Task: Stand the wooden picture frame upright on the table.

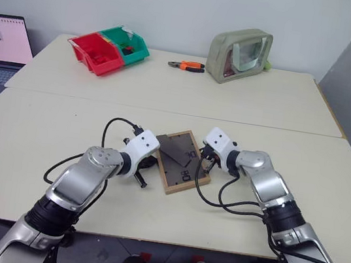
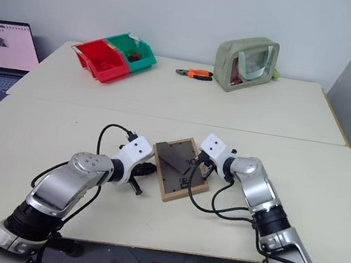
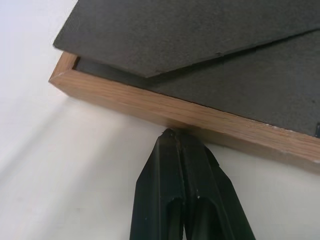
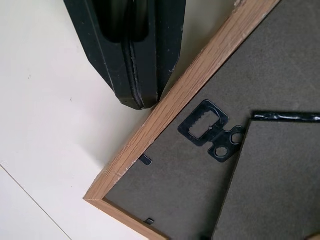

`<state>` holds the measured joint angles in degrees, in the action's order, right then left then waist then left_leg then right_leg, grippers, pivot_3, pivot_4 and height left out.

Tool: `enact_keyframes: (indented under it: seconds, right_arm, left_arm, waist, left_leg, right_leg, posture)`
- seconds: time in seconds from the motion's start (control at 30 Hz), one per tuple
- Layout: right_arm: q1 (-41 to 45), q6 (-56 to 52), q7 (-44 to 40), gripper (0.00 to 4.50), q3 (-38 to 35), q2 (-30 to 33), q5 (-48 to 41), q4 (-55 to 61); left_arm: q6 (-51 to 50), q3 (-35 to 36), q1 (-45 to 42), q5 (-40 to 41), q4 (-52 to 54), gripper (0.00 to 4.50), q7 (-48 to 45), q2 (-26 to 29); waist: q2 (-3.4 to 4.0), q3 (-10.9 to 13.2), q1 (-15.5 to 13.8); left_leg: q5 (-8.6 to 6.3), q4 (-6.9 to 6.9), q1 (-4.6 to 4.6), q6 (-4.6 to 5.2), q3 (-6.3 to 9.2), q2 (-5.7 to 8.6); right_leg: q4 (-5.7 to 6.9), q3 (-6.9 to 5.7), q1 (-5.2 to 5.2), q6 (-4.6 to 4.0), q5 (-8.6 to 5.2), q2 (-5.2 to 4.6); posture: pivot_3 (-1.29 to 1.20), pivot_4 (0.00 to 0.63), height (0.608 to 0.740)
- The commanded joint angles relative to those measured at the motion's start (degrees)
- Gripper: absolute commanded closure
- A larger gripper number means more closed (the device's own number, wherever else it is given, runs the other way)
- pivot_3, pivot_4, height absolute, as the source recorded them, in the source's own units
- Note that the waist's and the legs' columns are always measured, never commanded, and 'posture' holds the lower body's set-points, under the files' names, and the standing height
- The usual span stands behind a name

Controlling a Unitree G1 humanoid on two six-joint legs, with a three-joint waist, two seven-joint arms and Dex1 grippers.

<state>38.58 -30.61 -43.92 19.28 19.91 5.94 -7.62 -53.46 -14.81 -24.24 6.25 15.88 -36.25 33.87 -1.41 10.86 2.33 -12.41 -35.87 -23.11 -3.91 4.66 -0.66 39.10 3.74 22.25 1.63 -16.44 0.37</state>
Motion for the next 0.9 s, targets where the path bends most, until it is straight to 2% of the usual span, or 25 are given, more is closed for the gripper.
enact_keyframes:
  seconds: [0.03,0.2,0.43,0.57,0.63,0.7,0.8,0.9]
  right_arm:
    - [-2.4,-3.5,-3.2,4.50,1.7,0.7,-1.9,9.7]
    - [-5.2,-8.0,-5.5,4.50,3.1,3.1,-2.8,17.3]
    - [-5.8,-7.1,-6.2,4.50,3.8,6.6,-1.6,16.9]
    - [-6.1,-5.7,-5.7,4.50,1.2,9.4,-1.2,15.4]
    - [-5.6,-3.2,-3.8,4.50,-0.6,9.5,-1.0,11.9]
    - [-5.3,-1.1,-2.3,4.50,-2.0,8.7,-1.4,9.0]
    - [-5.6,0.5,-2.3,4.50,-2.2,8.4,-1.5,7.4]
    - [-6.3,1.5,-3.3,4.50,-1.5,8.7,-1.5,7.9]
  left_arm:
    - [-1.4,-2.7,0.3,1.7,3.1,4.49,-1.6,-1.2]
    - [0.4,-2.5,-1.9,0.4,-1.1,4.49,-2.1,-0.8]
    - [1.2,-2.6,-2.8,-0.3,-3.6,4.49,-3.6,0.8]
    - [0.4,3.4,-0.2,1.0,-3.1,4.49,-4.5,5.4]
    - [-10.7,16.5,-1.2,13.2,-4.5,4.11,-12.5,7.9]
    - [-22.7,25.0,-2.7,24.4,-6.8,3.84,-20.0,10.2]
    - [-36.0,30.6,-4.8,34.2,-11.9,3.16,-25.4,12.1]
    - [-39.0,31.2,-5.5,40.1,-18.1,2.58,-24.5,12.5]
  waist:
    - [0.00,0.0,-0.1]
    - [0.00,0.0,-0.1]
    - [0.00,0.0,0.0]
    - [0.00,0.0,0.0]
    - [-0.01,0.0,0.6]
    - [-0.02,0.0,1.0]
    - [0.00,0.0,1.1]
    - [0.00,0.0,1.0]
  left_leg:
    - [0.00,0.00,0.00,0.00,0.00,0.00]
    - [0.00,0.00,0.03,0.00,-0.02,0.02]
    - [0.01,-0.08,0.11,0.00,-0.03,0.08]
    - [0.01,-0.07,0.10,0.01,-0.04,0.03]
    - [0.01,-0.06,0.11,0.01,-0.07,-0.01]
    - [0.01,-0.05,0.07,0.00,-0.06,-0.04]
    - [0.00,-0.03,0.08,0.01,0.00,-0.10]
    - [0.00,-0.02,0.09,0.01,0.00,-0.04]
  right_leg:
    - [0.00,0.00,0.00,0.00,0.00,0.00]
    - [0.00,0.01,-0.02,0.01,0.00,0.02]
    - [0.00,0.02,-0.09,0.03,-0.02,0.14]
    - [0.00,0.04,-0.08,0.02,-0.01,0.15]
    - [0.00,0.06,-0.06,0.01,-0.01,0.15]
    - [0.03,0.03,0.02,-0.01,-0.01,0.24]
    - [0.05,-0.05,0.02,0.14,-0.19,0.41]
    - [0.04,-0.04,-0.01,0.16,-0.19,0.35]
  posture:
    - [0.00,0.150,0.740]
    - [0.00,0.150,0.740]
    - [0.00,0.150,0.740]
    - [0.00,0.150,0.740]
    - [0.00,0.150,0.740]
    - [0.00,0.150,0.740]
    - [0.00,0.150,0.740]
    - [0.00,0.150,0.740]
